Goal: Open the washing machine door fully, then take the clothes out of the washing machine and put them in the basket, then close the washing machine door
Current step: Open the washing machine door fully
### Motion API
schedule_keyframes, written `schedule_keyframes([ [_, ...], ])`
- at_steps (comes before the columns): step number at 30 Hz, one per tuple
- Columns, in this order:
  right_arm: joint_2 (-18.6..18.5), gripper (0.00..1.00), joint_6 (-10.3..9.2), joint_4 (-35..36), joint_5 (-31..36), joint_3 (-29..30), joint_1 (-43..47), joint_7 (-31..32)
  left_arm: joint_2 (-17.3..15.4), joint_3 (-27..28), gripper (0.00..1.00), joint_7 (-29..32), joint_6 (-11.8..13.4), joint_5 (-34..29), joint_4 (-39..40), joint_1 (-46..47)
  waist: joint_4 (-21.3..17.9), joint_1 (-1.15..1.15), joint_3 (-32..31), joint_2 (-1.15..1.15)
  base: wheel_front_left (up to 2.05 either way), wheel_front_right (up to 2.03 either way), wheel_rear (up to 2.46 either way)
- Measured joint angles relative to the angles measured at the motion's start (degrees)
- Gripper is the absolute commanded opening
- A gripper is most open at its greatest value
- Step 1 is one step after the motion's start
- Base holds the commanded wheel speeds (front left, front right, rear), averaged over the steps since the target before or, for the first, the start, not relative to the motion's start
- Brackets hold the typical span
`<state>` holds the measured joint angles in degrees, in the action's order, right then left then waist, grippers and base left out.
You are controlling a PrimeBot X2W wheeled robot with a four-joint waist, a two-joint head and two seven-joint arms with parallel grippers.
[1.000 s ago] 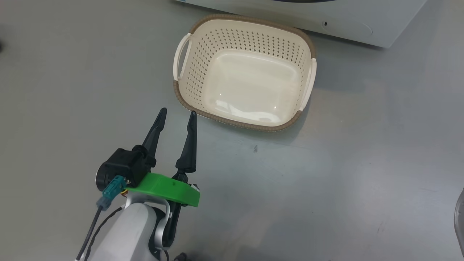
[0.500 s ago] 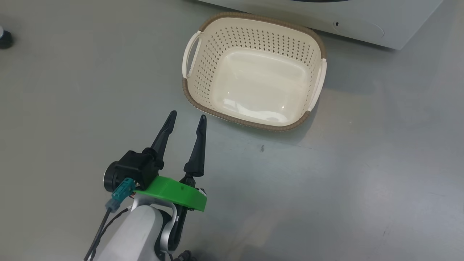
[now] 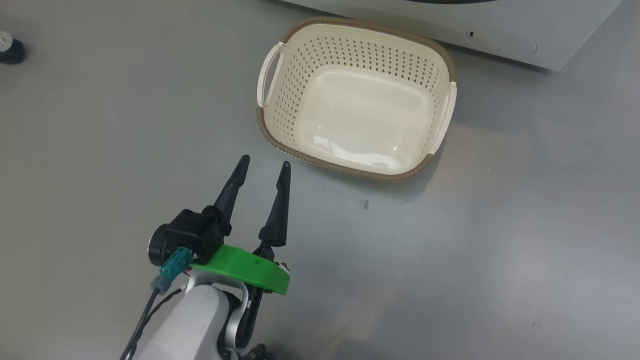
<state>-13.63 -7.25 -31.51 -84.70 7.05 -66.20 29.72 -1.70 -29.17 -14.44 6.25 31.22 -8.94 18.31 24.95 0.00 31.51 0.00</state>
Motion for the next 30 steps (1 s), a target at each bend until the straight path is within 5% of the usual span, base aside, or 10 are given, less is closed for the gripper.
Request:
schedule_keyframes([
  [30, -1.2, 0.0, -0.05, -6.4, -2.6, -0.7, -3.2, 7.1, 0.0, -1.2, 1.0, 0.0, 0.1, -0.3, -0.2, 0.0, 0.4, 0.0, 0.1, 0.0, 0.0, 0.0, 0.0],
])
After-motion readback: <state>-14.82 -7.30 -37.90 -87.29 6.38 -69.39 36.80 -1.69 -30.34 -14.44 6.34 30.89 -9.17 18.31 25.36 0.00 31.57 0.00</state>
